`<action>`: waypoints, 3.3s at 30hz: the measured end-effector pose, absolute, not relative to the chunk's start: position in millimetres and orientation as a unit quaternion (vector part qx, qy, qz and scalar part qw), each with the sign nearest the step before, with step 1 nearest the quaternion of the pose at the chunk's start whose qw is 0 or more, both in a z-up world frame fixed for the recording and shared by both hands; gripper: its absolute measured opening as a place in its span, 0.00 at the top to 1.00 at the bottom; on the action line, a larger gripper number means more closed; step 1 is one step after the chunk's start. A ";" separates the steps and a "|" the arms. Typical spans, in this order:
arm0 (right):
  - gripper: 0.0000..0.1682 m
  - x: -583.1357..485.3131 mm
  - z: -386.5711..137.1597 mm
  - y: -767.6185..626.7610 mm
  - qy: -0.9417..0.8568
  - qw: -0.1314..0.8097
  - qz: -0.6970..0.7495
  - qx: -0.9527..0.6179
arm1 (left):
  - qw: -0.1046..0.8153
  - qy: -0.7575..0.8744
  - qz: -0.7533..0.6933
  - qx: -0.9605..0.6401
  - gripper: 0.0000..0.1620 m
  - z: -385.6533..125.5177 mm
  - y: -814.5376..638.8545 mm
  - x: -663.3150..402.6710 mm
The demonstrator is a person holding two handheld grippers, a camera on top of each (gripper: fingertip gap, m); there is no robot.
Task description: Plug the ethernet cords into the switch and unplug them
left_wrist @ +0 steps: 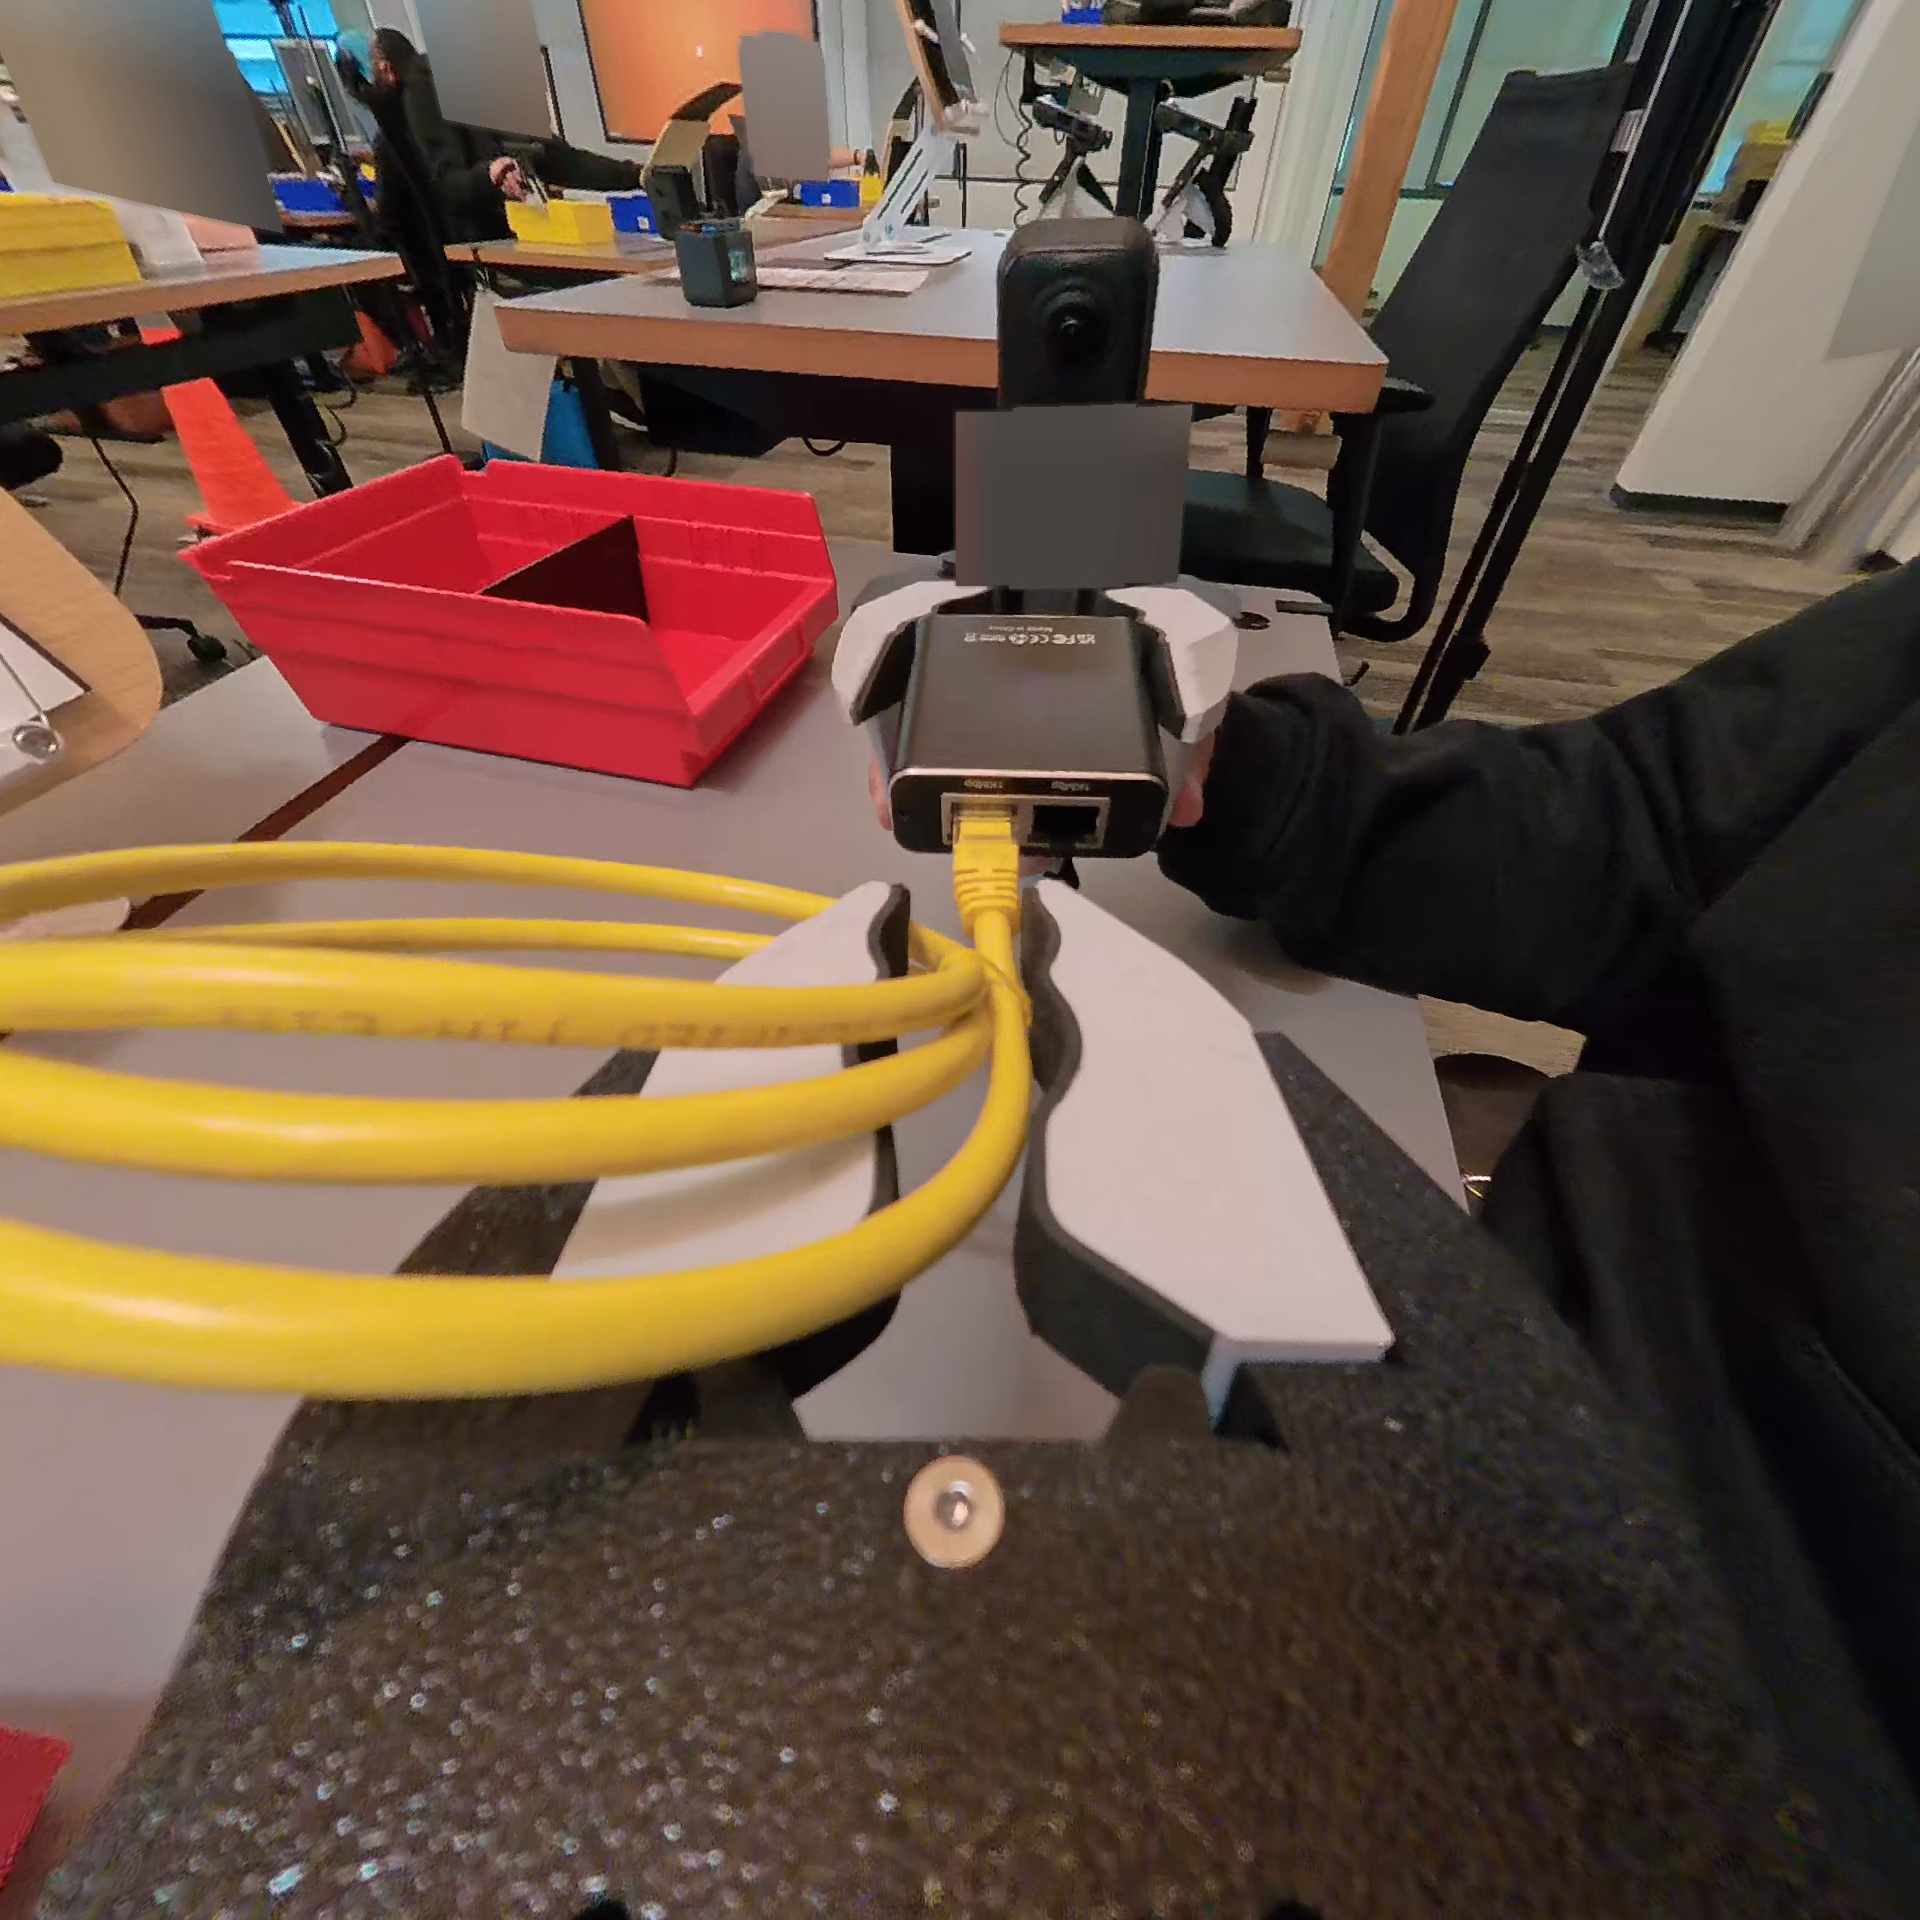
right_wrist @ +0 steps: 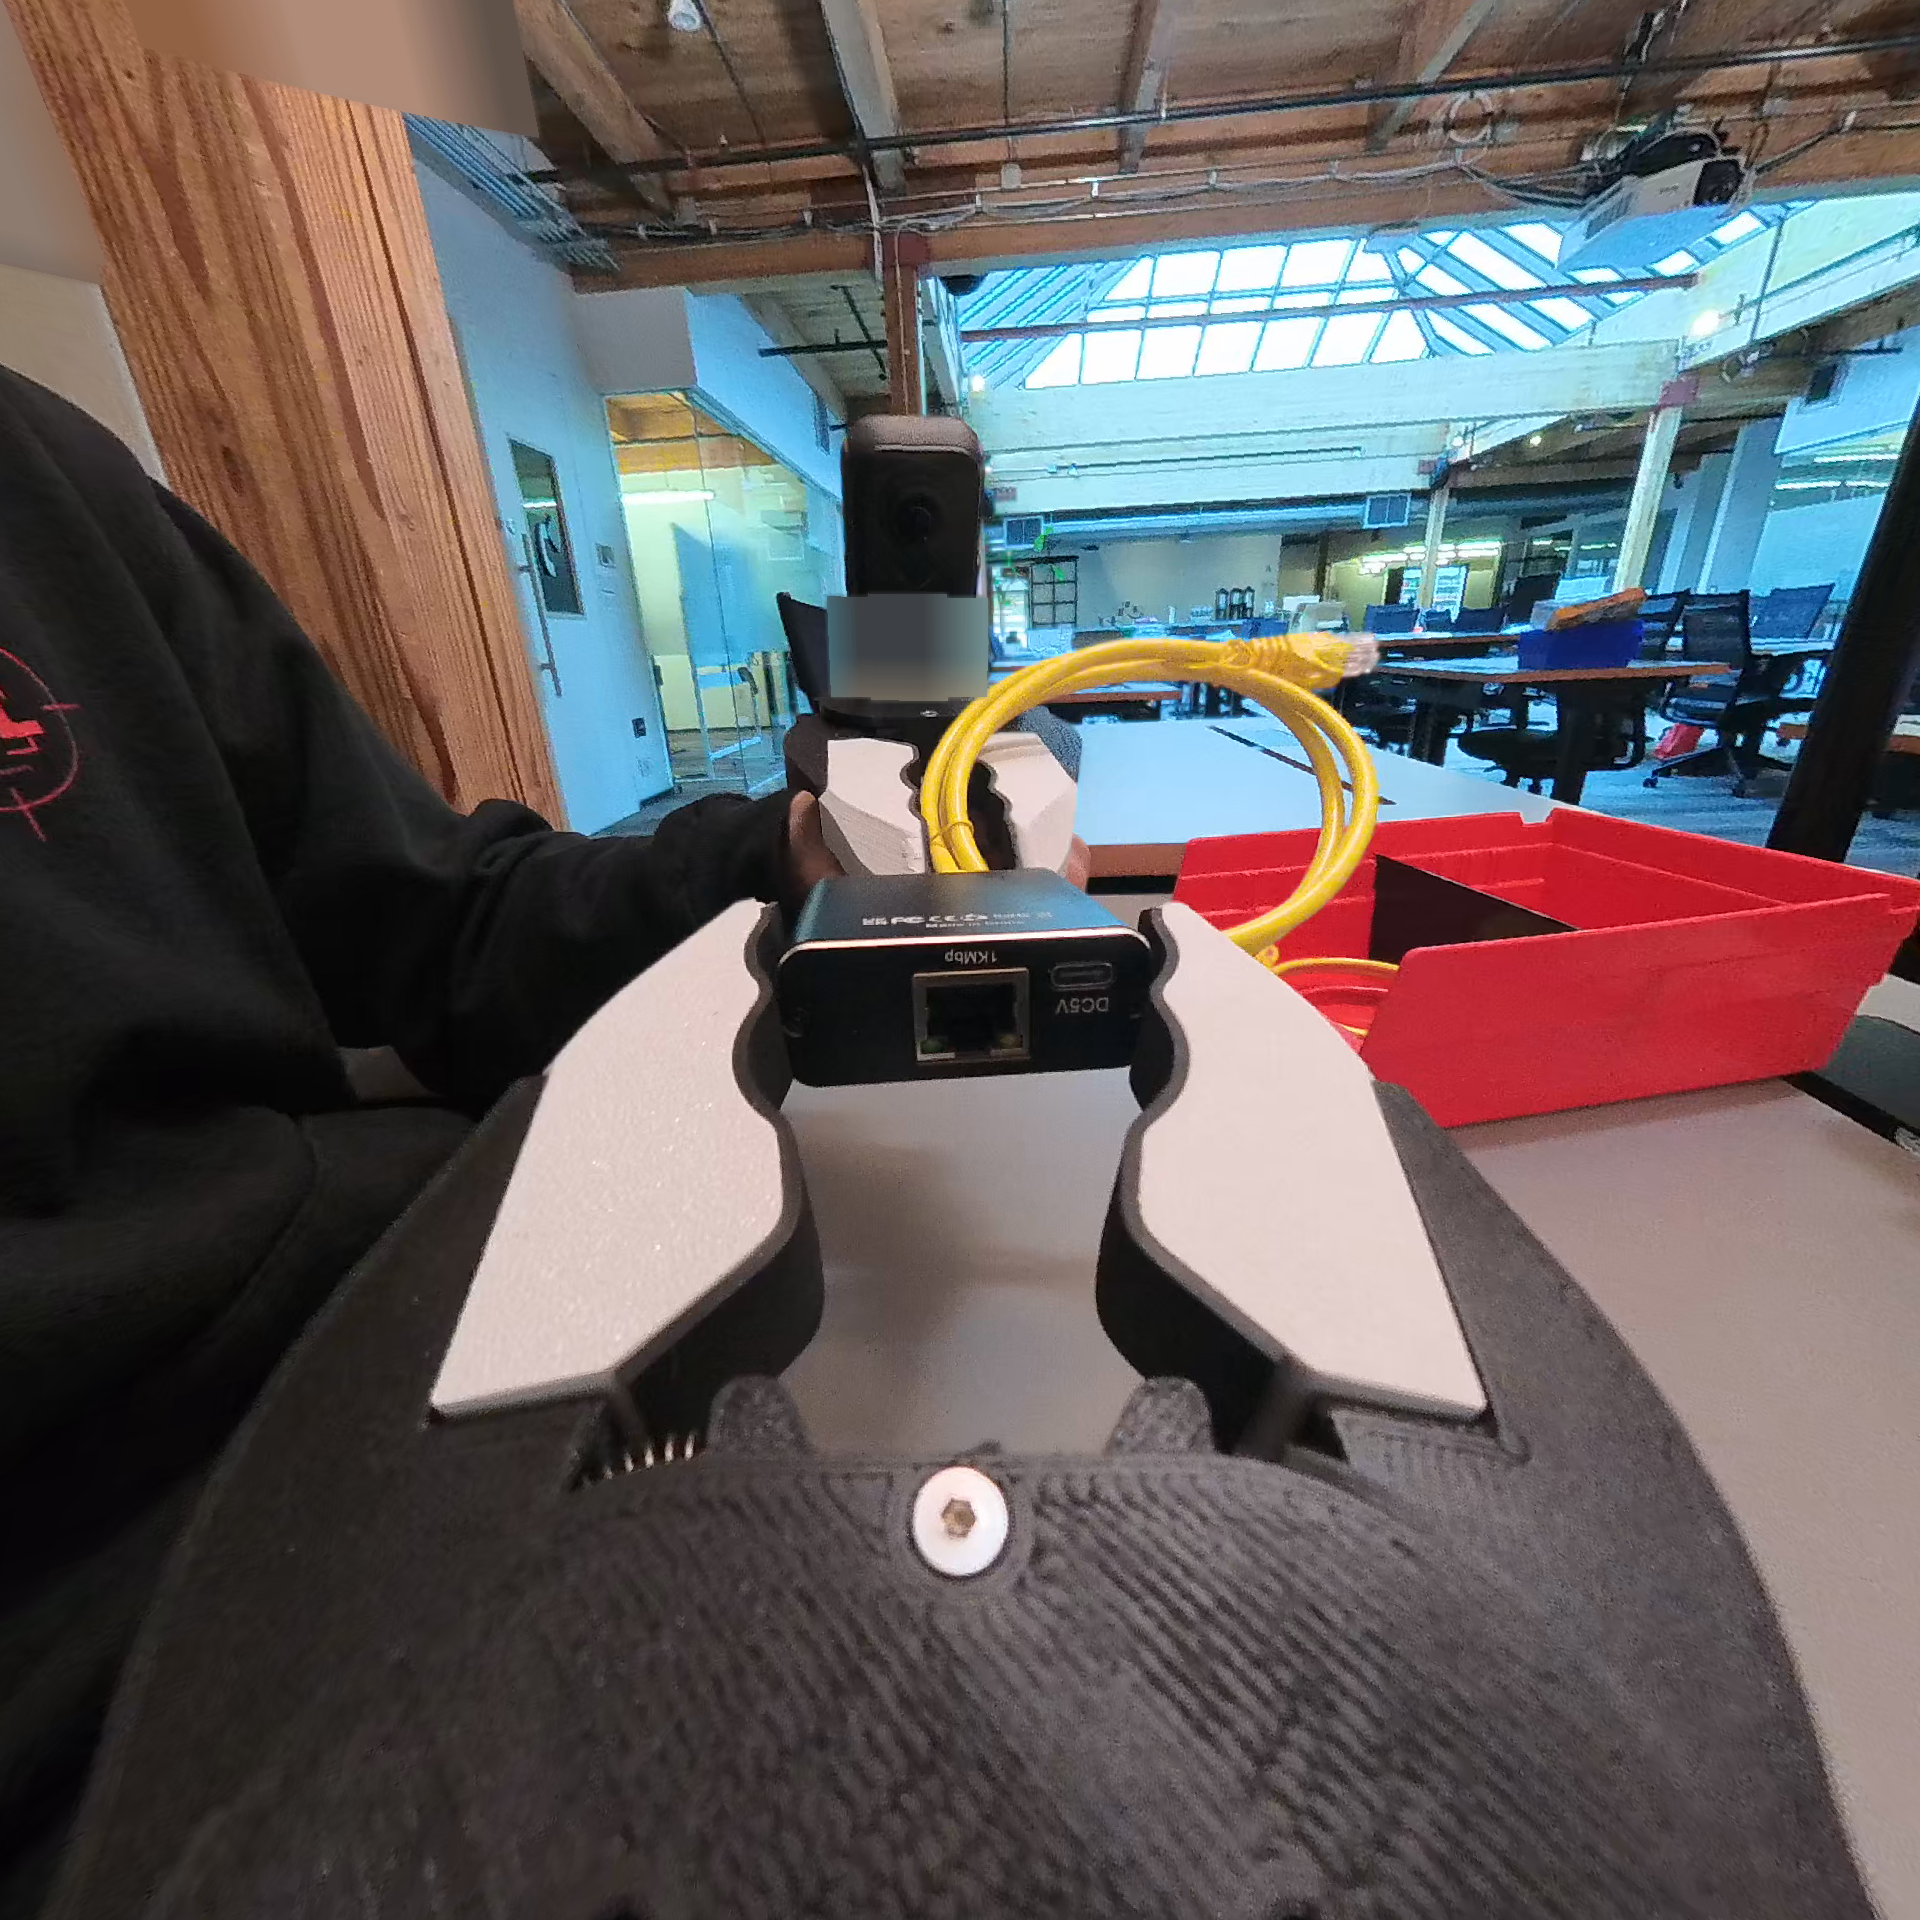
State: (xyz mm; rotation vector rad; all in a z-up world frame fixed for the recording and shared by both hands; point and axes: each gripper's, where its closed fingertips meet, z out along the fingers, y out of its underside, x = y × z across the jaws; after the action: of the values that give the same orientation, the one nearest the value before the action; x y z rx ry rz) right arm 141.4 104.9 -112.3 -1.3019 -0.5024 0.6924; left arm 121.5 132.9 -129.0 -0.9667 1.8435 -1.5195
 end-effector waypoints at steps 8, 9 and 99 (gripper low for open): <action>0.61 141.6 -110.9 103.5 -0.230 0.714 0.311 -0.584 | 0.295 0.714 -0.539 -0.335 0.87 -130.1 131.5 117.5; 0.61 140.9 -111.6 103.3 -0.232 0.712 0.312 -0.585 | 0.293 0.715 -0.541 -0.332 0.87 -129.6 131.3 116.9; 0.61 152.6 -100.3 98.4 -0.193 0.754 0.340 -0.528 | 0.314 0.663 -0.560 -0.384 0.84 -128.3 131.8 121.0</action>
State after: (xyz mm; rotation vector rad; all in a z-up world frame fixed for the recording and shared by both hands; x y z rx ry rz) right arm 152.6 98.4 -100.3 -1.1511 -0.4218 0.7408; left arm 121.0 131.8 -128.3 -1.0116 1.7486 -1.4768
